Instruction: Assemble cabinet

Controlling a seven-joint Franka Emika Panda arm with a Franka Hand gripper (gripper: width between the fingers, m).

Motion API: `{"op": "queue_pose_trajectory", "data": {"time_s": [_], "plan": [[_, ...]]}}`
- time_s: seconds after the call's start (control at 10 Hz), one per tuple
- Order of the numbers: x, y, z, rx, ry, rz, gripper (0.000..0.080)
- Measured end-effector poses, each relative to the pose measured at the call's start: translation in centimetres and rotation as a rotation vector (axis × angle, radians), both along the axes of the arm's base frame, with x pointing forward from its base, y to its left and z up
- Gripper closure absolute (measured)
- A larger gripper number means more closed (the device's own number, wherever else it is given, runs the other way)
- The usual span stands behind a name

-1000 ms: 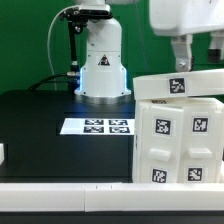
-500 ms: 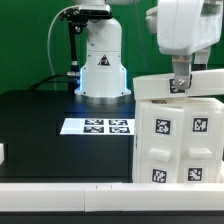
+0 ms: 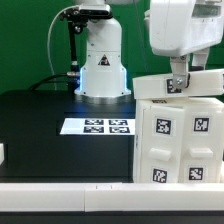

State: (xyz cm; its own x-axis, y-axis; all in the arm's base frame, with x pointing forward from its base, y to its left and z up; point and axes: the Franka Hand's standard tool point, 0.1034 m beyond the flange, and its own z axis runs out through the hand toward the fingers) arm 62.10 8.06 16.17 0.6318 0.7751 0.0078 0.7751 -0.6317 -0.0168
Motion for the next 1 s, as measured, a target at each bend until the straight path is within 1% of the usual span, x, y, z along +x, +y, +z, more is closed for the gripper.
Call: {"op": "queue_pose_trajectory", "data": {"time_s": [0.1, 0.2, 0.6, 0.7, 1.0], "plan": [[0.02, 0.02, -0.04, 0.0, 0.0, -0.062, 0.0242], [0.45, 0.24, -0.08, 0.003, -0.029, -0.225, 0.0242], [0.64, 0.0, -0.09, 0.011, -0.029, -0.739, 0.0242], [0.59, -0.08, -0.11, 0.023, -0.016, -0.914, 0.0242], [0.76, -0.2, -0.08, 0.029, -0.018, -1.1, 0.0242]]}}
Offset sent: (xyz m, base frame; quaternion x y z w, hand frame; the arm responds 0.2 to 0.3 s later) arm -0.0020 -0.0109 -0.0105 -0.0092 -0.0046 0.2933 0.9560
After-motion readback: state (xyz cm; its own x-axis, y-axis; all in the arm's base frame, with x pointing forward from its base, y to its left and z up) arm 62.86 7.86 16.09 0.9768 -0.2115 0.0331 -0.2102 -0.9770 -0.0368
